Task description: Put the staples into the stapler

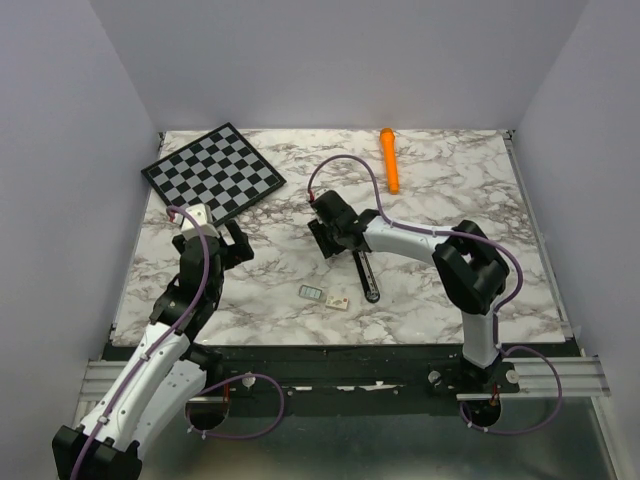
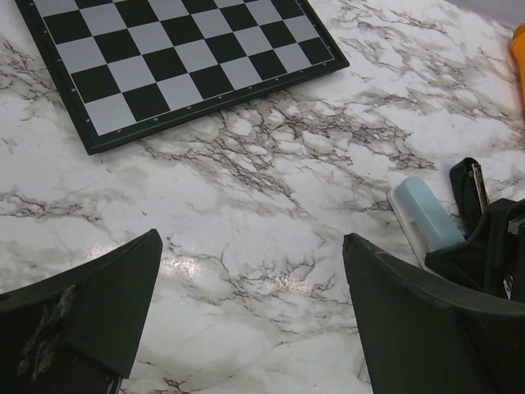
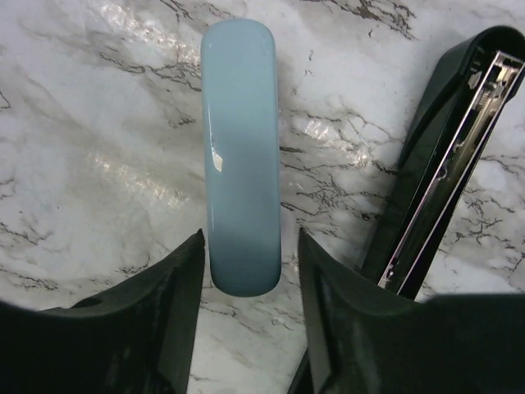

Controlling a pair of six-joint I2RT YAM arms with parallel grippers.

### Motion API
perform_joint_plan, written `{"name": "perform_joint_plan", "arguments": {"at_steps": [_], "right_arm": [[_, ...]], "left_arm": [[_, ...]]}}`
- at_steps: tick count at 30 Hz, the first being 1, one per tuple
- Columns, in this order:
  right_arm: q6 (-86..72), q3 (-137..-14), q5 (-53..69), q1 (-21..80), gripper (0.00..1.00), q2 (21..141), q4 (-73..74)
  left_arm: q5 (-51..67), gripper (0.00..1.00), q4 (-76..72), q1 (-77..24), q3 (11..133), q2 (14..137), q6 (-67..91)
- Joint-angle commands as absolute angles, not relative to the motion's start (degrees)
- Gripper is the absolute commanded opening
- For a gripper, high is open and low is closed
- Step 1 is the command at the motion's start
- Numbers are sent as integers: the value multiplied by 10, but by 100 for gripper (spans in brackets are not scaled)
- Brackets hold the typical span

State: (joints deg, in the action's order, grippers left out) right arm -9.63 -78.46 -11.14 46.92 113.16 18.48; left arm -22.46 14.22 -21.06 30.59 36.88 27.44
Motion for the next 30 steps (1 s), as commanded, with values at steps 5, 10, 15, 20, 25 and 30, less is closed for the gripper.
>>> {"name": "perform_joint_plan", "arguments": {"at_steps": [5,10,15,20,25,30], "right_arm": [[-109,-797,-131,473,70,1077,260],[-106,-773,-89,480,70,1021,266],[-95,-735,-16,505,70,991,253],[-73,-747,55,526,70,1030,248],[-36,-771,69,541,70,1078,251],[15,-796,100,559,70,1131,254]], "left_arm": [[-219,99,135,-207,306,352,272],[-221,99,123,-207,325,359,269],[-235,99,61,-207,350,390,238],[-256,99,3,-207,368,452,193],[-286,99,-31,-207,353,481,175],[-292,99,-37,-207,349,480,177]]}}
